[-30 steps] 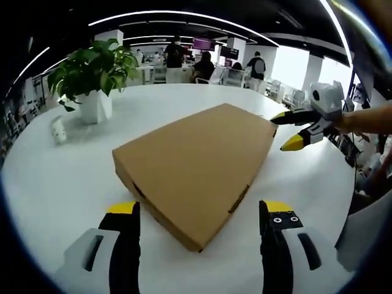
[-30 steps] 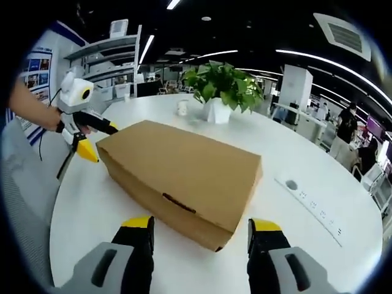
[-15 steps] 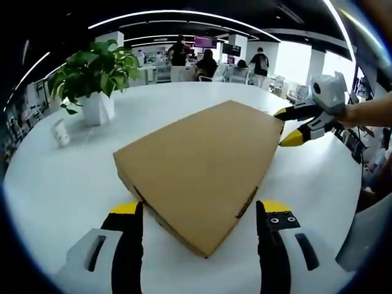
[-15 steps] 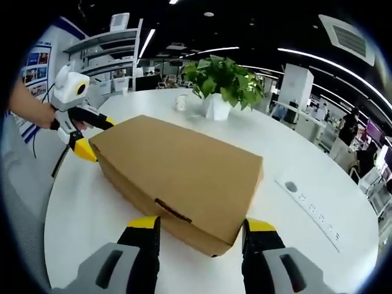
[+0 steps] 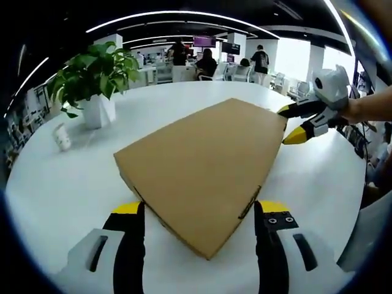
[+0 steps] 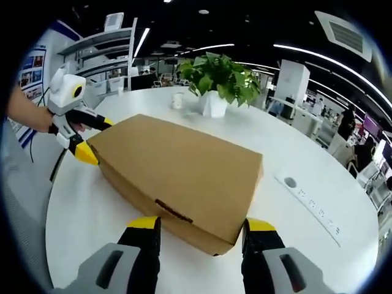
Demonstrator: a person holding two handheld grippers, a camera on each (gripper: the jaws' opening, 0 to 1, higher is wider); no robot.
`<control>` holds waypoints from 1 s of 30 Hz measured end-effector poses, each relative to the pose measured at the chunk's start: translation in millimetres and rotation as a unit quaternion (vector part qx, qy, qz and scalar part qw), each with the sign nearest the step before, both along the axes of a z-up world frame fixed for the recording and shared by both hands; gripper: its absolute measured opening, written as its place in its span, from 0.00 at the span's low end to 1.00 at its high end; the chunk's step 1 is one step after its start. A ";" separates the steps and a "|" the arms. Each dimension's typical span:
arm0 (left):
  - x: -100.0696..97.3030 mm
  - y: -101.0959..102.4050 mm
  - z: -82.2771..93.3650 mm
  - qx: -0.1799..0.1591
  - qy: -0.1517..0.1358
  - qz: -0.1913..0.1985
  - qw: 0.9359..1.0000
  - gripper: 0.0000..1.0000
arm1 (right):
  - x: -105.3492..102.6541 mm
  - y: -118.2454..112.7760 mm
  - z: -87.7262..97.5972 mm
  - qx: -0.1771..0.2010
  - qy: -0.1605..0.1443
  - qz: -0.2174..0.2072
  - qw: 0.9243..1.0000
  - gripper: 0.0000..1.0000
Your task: Operate the shoe box by opening the lid, removing the specified soft item, and placing it in the target area until the item is outside and the box remains undamaged.
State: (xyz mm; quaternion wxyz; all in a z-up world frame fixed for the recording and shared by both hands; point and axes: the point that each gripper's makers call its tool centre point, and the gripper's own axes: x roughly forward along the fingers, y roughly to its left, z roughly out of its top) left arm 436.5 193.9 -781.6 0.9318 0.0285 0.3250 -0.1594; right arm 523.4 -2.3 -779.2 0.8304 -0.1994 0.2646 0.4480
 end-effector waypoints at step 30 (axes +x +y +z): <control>-7.4 6.1 -5.8 0.007 0.037 -0.070 0.997 0.70 | -43.2 -6.8 0.3 0.013 0.016 -0.090 0.996 0.49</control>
